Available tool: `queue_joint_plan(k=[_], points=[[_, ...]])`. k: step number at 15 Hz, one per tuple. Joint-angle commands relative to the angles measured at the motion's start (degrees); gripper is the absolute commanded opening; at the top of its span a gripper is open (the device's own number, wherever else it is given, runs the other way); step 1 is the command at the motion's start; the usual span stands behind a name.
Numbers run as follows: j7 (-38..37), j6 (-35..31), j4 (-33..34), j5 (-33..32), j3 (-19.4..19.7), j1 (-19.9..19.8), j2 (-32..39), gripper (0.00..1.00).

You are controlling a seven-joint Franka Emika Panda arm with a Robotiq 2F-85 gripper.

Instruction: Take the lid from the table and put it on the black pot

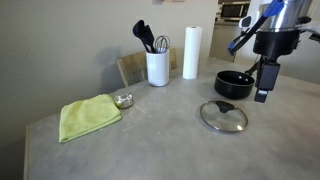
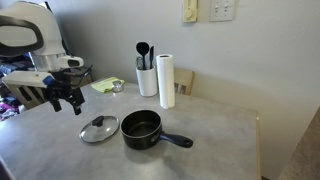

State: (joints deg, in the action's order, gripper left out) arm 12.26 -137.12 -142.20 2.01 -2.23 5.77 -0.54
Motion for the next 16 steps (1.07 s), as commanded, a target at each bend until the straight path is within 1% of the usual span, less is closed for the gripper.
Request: queue_joint_plan(k=[1,3,4,6,7,10,13,16], points=[[0.0,0.1,0.4,0.0,-0.7,-0.6,0.4,1.0],[0.0,0.1,0.5,0.0,-0.7,-0.6,0.4,1.0],[-0.4,-0.2,0.4,-1.6,-0.8,-0.6,1.5,1.0],[-0.2,-1.1,1.6,-1.6,-0.9,-0.6,3.8,1.0],[2.3,-1.1,2.6,0.2,-1.0,-0.6,5.2,1.0],[4.2,-2.7,5.7,1.5,-1.4,-1.0,9.1,1.0],[1.9,-7.6,9.6,-2.0,-1.0,-1.2,13.5,1.0],[2.1,-11.8,13.4,-3.8,-0.5,-2.0,17.7,1.0]])
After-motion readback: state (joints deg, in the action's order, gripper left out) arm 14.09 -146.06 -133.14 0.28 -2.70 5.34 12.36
